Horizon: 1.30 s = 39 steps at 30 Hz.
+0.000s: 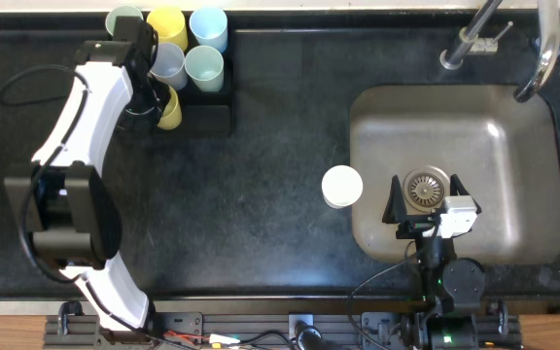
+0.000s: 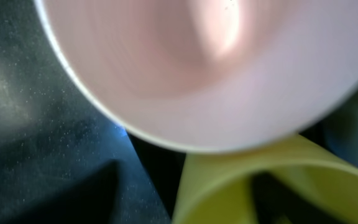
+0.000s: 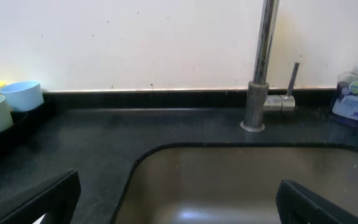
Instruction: Store Cups
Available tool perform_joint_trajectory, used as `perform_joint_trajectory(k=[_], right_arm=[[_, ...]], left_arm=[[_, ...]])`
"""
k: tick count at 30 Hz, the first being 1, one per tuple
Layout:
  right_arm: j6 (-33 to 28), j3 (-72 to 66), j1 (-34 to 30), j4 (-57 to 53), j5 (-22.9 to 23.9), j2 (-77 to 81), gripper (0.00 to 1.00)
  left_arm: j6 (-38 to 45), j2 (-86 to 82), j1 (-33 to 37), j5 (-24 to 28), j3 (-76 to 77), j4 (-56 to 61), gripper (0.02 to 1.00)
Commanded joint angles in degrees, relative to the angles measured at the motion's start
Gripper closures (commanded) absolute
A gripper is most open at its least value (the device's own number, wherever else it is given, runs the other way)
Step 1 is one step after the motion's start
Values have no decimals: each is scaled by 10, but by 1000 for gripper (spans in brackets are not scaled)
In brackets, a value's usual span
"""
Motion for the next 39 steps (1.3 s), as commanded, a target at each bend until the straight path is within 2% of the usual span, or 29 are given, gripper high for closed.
perform_joint_trajectory(k=[1, 7, 13, 18, 22, 26, 27, 29, 30, 32, 35, 39], right_arm=[[-2, -3, -1, 5, -2, -4, 3], [-2, -3, -1, 5, -2, -4, 3], [-2, -3, -1, 5, -2, -4, 5], [-2, -3, -1, 5, -2, -4, 3], [-2, -3, -1, 5, -2, -4, 3], [-2, -3, -1, 5, -2, -4, 3], [-2, -3, -1, 5, -2, -4, 3], [-2, -3, -1, 5, -2, -4, 3], [-2, -3, -1, 5, -2, -4, 3], [-2, -3, -1, 5, -2, -4, 3], [-2, -3, -1, 5, -2, -4, 3], [-2, -3, -1, 5, -2, -4, 3]], left_arm=[[-3, 7, -5, -10, -3, -3, 20], [6, -10, -7, -9, -3, -7, 20], [63, -109, -14, -9, -3, -16, 20], [64, -221, -23, -10, -3, -80, 20], [66, -323, -24, -22, -9, -174, 20], [166, -447, -23, -30, -100, -199, 20], [193, -488, -23, -43, -146, -186, 20], [266, -570, -22, -66, -246, -129, 178], [312, -601, -22, -65, -286, -97, 187], [445, -690, -22, -55, -399, 19, 20], [572, -801, -22, -21, -531, 189, 20], [646, -918, -23, 4, -666, 394, 20]])
